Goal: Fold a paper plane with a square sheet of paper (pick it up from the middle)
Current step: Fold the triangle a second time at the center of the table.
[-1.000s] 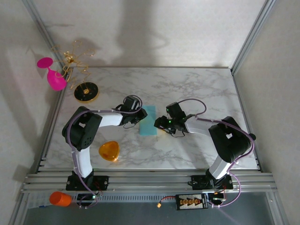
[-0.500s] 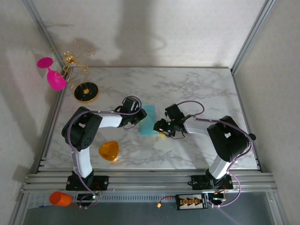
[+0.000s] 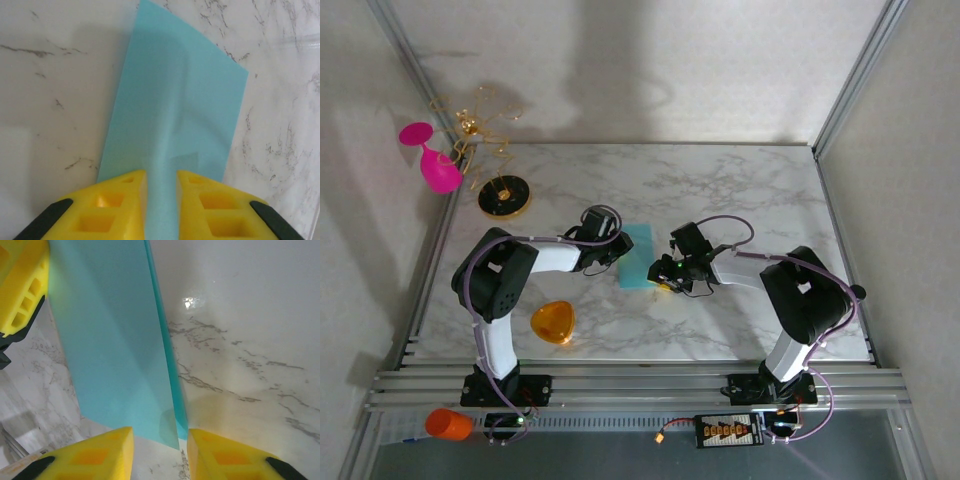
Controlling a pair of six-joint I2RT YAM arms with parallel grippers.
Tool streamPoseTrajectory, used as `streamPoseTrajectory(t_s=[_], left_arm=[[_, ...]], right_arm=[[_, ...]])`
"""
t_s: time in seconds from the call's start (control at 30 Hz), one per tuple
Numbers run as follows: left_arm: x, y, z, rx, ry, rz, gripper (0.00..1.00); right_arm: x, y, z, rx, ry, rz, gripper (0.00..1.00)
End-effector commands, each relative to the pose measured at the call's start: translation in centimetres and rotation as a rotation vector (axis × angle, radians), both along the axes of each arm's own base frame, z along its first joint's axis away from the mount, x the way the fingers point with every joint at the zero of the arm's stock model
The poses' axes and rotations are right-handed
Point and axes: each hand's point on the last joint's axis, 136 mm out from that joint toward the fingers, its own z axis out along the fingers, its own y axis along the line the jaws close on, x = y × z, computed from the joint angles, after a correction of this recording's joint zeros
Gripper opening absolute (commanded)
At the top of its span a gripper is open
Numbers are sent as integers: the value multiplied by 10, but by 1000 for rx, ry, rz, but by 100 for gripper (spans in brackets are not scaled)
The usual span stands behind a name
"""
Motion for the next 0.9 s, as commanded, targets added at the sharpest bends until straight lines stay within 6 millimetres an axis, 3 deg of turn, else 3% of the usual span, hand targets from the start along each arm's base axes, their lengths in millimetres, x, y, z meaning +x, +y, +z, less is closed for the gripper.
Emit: streamPoseTrajectory(t_s=[0.0,0.53,0.87], left_arm=[[-25,18,-37,93,114,13,23],[-24,17,-33,90,107,9,22],[-19,12,-17,76,73,-10,22]], right_arm=[[-1,6,2,13,0,19,32],[5,12,1,59,-14,2,25],[5,5,1,44,-6,-23,11]])
